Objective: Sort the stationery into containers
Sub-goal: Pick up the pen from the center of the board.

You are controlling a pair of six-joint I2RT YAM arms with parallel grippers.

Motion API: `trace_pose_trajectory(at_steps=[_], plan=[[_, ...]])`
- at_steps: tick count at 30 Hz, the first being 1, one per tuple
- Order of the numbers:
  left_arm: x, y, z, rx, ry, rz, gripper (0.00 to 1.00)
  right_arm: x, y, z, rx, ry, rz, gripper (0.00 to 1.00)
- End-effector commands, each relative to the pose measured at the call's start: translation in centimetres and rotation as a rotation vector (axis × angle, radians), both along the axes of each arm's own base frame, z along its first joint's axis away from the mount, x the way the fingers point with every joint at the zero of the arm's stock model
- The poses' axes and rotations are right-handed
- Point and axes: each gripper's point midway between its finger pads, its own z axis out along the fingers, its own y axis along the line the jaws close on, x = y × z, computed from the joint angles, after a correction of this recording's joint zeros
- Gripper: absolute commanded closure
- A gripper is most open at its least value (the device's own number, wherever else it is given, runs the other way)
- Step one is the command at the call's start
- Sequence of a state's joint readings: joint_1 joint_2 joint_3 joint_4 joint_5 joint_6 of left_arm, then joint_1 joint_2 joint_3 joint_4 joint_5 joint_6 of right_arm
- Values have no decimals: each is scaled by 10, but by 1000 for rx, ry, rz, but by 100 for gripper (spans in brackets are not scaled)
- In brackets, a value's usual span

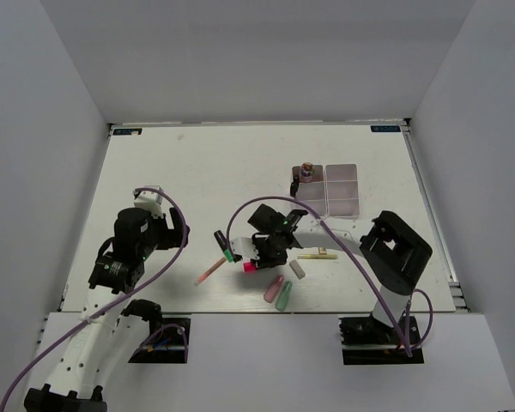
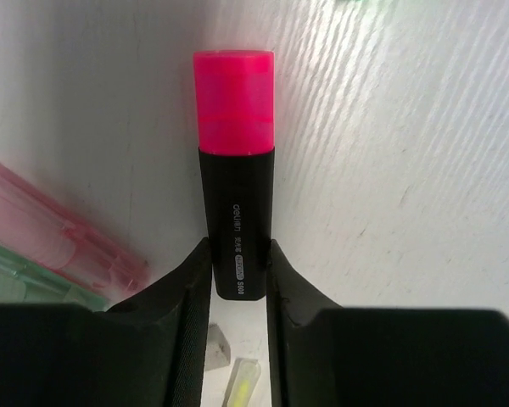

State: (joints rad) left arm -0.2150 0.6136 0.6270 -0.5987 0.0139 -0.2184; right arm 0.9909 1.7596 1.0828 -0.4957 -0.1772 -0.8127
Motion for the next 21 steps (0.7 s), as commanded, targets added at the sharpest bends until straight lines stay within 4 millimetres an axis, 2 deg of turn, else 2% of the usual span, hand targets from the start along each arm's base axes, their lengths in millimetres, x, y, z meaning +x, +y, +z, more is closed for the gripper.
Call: trace_pose_trajectory(at_steps=[1,6,7,11,14,17,21], plan=[[-1,3,-3,5,1,9,8,-15,-29,3,-101,27,12,100],[0,2,-10,13,42,8,8,-3,-33,34,-73,-75,17,100],[0,2,-11,14,48,6,8,1,-33,49,-44,-113,15,100],[-1,-2,-15,9,79,-10,8,30,-39,87,-43,-293,-6,100],[0,-2,-18,9,88,-11,8,57,-56,117,-96,-477,-29,100],[-1,-2,-19,12,94,-12,8,70,-69,137,-143,-589,-6,100],[-1,-2,-19,8,91,-12,8,94,-97,165,-272,-757,-12,100]])
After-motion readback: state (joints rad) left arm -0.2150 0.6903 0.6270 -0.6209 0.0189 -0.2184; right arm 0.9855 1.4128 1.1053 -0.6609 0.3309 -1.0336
